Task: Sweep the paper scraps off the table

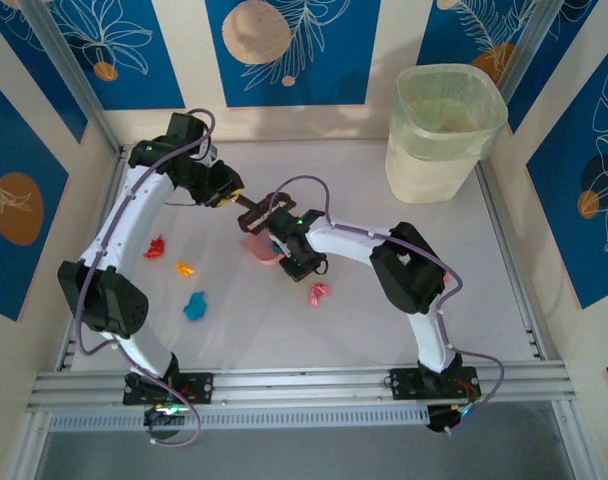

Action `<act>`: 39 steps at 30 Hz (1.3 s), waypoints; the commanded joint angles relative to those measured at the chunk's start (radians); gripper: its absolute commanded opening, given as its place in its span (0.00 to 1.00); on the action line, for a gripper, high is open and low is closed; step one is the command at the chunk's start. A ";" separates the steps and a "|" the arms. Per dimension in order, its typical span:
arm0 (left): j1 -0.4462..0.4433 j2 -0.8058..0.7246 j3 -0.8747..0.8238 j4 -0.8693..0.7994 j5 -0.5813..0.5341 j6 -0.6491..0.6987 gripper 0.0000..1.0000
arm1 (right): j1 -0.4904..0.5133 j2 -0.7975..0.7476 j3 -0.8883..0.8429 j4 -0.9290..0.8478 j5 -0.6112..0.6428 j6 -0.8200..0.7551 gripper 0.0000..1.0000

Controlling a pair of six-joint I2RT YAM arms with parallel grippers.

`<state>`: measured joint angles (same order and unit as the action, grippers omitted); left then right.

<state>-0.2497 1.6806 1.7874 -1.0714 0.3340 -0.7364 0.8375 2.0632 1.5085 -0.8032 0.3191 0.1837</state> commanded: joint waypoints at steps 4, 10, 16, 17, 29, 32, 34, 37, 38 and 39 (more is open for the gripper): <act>0.023 -0.051 0.104 -0.002 -0.120 -0.029 0.00 | 0.021 -0.045 -0.030 0.004 0.033 0.025 0.00; 0.033 -0.108 0.153 -0.034 -0.330 -0.009 0.00 | 0.036 -0.073 -0.052 0.028 0.038 0.021 0.00; 0.061 -0.211 0.073 -0.091 -0.571 -0.030 0.00 | 0.068 -0.073 -0.048 0.053 0.018 -0.012 0.00; 0.062 -0.243 0.026 -0.072 -0.586 -0.038 0.00 | 0.073 -0.072 -0.047 0.056 0.014 -0.015 0.00; 0.256 -0.470 -0.390 -0.007 -0.739 -0.193 0.00 | 0.106 -0.055 -0.022 0.052 -0.022 -0.021 0.00; 0.275 -0.450 -0.427 0.022 -0.693 -0.202 0.00 | 0.112 -0.055 -0.024 0.050 -0.025 -0.019 0.00; 0.277 -0.432 -0.446 0.043 -0.640 -0.219 0.00 | 0.116 -0.055 -0.027 0.050 -0.023 -0.021 0.00; 0.275 -0.413 -0.489 0.100 -0.546 -0.239 0.00 | 0.118 -0.054 -0.032 0.047 -0.019 -0.021 0.00; 0.276 -0.404 -0.504 0.125 -0.512 -0.242 0.00 | 0.118 -0.055 -0.033 0.046 -0.020 -0.020 0.00; 0.276 -0.392 -0.511 0.143 -0.467 -0.241 0.00 | 0.118 -0.055 -0.034 0.044 -0.017 -0.019 0.00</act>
<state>0.0177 1.2678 1.3006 -1.0199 -0.2565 -0.9459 0.9474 2.0293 1.4639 -0.7509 0.3145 0.1730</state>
